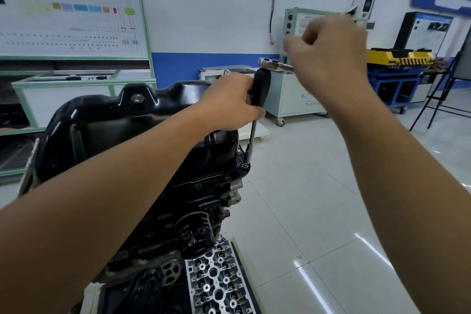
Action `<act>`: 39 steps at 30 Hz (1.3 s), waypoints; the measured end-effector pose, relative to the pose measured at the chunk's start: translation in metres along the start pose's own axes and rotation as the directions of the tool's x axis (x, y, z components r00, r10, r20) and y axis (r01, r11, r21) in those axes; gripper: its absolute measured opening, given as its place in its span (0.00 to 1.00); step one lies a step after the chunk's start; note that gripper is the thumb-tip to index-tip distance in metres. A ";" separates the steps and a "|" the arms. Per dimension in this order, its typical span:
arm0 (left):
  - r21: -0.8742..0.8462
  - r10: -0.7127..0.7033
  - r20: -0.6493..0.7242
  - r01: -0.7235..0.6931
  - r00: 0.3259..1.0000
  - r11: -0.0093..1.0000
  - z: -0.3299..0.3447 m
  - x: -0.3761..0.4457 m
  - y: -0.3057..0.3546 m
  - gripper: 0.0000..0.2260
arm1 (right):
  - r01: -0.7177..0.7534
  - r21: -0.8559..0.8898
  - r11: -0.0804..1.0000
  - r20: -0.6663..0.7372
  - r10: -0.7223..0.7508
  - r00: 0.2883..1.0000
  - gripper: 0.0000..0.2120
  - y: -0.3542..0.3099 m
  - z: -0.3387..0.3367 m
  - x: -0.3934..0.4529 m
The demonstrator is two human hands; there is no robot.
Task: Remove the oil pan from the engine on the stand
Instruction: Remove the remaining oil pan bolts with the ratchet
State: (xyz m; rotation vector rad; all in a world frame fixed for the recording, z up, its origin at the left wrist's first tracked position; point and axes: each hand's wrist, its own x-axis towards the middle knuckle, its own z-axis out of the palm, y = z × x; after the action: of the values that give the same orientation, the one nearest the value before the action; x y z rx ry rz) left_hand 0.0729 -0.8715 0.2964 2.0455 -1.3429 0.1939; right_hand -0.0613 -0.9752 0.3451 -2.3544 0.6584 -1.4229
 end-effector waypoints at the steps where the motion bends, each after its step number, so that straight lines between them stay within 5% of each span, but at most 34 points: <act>1: -0.001 0.006 0.008 -0.006 1.000 1.000 0.000 0.001 0.000 0.11 | 0.112 -0.075 0.991 0.020 -0.111 0.994 0.13 -0.002 -0.005 0.006; 3: -0.018 0.014 0.028 -0.013 1.000 1.000 -0.001 0.000 0.000 0.09 | 0.171 -0.127 0.977 0.325 -0.122 0.938 0.16 -0.010 -0.008 0.013; 5: -0.033 0.013 0.055 -0.011 0.998 0.999 -0.004 0.001 -0.001 0.08 | 0.054 -0.100 0.993 0.569 0.013 0.822 0.20 -0.014 -0.006 0.019; 12: -0.187 0.045 0.187 -0.009 0.981 0.982 -0.015 -0.001 -0.006 0.15 | -0.383 0.044 0.922 0.778 0.209 0.593 0.14 -0.027 -0.010 0.033; 15: -0.263 0.087 0.108 -0.056 0.990 0.963 -0.015 -0.003 -0.007 0.18 | -0.506 0.035 0.862 0.807 0.274 0.523 0.12 -0.032 -0.011 0.031; 21: -0.346 0.195 -0.002 -0.184 0.981 0.920 -0.015 -0.005 -0.021 0.13 | -0.602 0.125 0.789 0.792 0.286 0.540 0.10 -0.040 -0.001 0.019; 23: -0.346 0.237 0.068 -0.199 0.969 0.917 -0.022 -0.003 -0.019 0.13 | -0.510 0.141 0.848 0.737 0.254 0.626 0.09 -0.041 0.005 0.010; 26: -0.261 0.265 0.158 -0.219 0.951 0.940 -0.030 0.003 -0.015 0.09 | -0.188 0.038 0.981 0.674 0.114 0.730 0.10 -0.038 0.006 0.001; 28: -0.269 0.271 0.144 -0.226 0.952 0.936 -0.029 0.005 -0.017 0.09 | -0.067 -0.002 0.998 0.706 0.049 0.707 0.13 -0.036 0.000 0.004; 39: -0.447 0.289 0.078 -0.225 0.954 0.866 -0.025 0.001 -0.030 0.10 | -0.019 -0.044 0.999 0.753 0.046 0.657 0.13 -0.043 -0.010 0.022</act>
State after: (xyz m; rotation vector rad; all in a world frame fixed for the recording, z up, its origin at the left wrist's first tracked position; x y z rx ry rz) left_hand 0.1052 -0.8503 0.3023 1.5254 -1.5843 -0.1328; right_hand -0.0517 -0.9506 0.3865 -2.6167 0.4600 -0.2897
